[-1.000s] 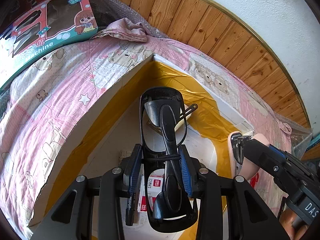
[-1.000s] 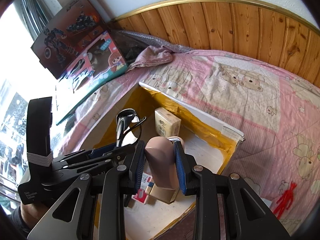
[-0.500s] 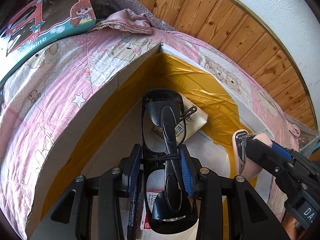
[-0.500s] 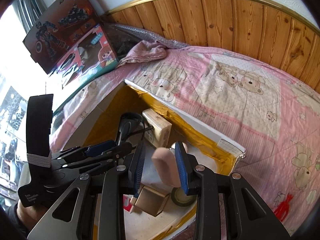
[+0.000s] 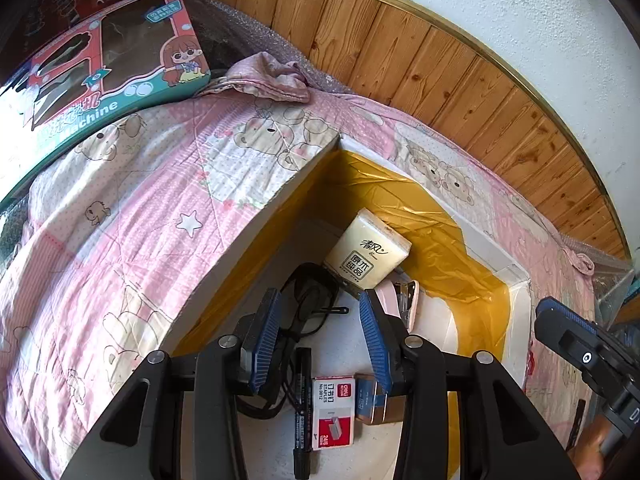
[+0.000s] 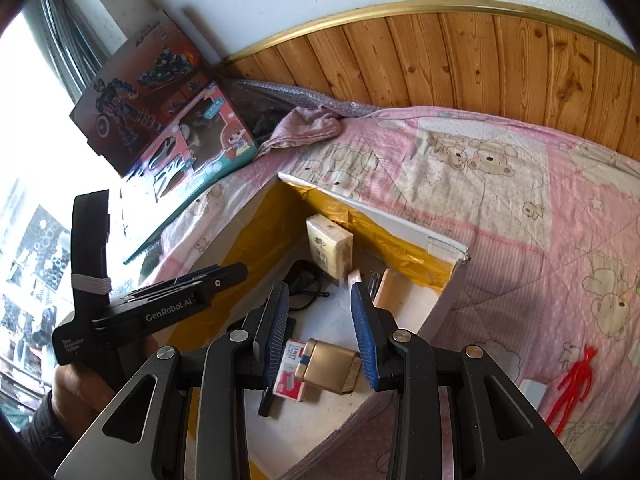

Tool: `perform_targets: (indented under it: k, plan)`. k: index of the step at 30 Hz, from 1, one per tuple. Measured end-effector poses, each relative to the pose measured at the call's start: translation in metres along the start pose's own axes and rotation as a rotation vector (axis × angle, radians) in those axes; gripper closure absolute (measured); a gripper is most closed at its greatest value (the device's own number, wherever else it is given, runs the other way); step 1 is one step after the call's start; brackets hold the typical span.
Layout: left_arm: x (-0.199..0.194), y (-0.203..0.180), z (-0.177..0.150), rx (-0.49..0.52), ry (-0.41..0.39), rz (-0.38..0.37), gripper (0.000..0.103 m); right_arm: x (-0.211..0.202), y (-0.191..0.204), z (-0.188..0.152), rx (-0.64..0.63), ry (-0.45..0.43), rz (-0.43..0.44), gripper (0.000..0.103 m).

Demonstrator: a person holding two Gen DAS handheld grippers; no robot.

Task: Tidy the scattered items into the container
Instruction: 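Open the left gripper to drop the glasses while the right gripper drops the stapler into the box, then withdraw both tools from the box toward the white charger and red figure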

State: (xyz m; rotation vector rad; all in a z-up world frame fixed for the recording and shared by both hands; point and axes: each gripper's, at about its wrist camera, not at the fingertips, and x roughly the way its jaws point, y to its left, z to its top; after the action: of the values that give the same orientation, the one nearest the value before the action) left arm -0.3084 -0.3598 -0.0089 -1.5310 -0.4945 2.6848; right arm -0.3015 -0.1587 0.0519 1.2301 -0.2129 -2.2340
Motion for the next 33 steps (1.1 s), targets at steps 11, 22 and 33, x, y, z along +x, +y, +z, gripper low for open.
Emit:
perform_targets:
  k: [11, 22, 33]
  plan:
    - [-0.044, -0.017, -0.031, 0.089, -0.028, 0.003, 0.061, -0.044, -0.016, -0.039, 0.094, -0.024, 0.037, 0.068]
    - [-0.080, -0.052, -0.055, 0.222, -0.077, 0.054, 0.061, -0.083, -0.022, -0.071, 0.153, -0.058, 0.064, 0.066]
    - [-0.107, -0.088, -0.075, 0.292, -0.097, 0.037, 0.061, -0.131, -0.041, -0.105, 0.221, -0.113, 0.070, 0.066]
